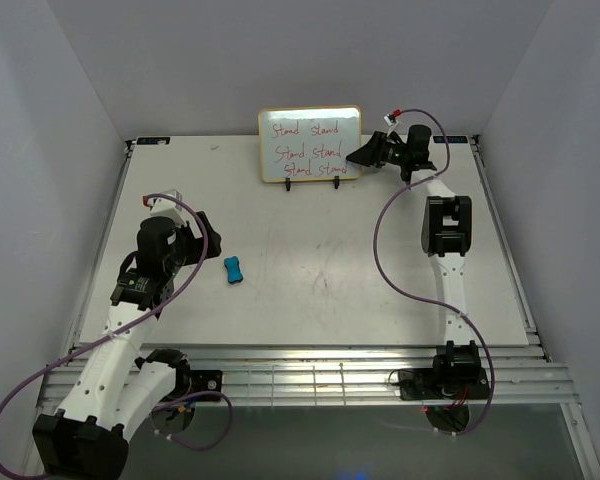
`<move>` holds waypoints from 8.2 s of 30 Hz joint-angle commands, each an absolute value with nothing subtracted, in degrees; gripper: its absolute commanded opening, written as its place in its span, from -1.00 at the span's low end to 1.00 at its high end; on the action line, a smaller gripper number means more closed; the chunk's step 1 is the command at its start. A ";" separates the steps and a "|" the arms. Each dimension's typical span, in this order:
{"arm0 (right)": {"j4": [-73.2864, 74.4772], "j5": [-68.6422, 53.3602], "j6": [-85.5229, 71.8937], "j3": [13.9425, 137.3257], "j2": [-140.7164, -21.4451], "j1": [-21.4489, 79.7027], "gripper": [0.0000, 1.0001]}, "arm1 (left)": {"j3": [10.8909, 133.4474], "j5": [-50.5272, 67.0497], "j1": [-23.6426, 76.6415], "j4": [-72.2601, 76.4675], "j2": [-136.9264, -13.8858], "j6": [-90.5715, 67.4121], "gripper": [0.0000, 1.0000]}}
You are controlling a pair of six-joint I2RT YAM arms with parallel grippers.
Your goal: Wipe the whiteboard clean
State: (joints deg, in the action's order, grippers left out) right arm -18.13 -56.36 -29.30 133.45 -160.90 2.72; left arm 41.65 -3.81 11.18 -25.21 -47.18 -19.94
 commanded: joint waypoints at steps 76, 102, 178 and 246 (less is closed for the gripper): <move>-36.23 -45.71 -23.90 49.59 -75.99 3.43 -0.85 | 43.33 -4.84 11.60 -28.65 -51.58 -28.91 0.96; 5.79 -43.95 -21.72 31.46 -29.44 4.57 -0.85 | 48.34 -18.80 23.38 -31.02 -84.28 -43.68 0.74; 4.75 -55.19 -25.83 36.39 -30.14 5.27 -0.85 | 56.25 -16.52 44.03 -3.69 -68.38 -22.94 -1.00; -13.71 -60.38 -36.65 39.11 -30.58 9.49 -0.85 | 53.26 -10.46 50.88 6.94 -71.54 -29.62 -1.00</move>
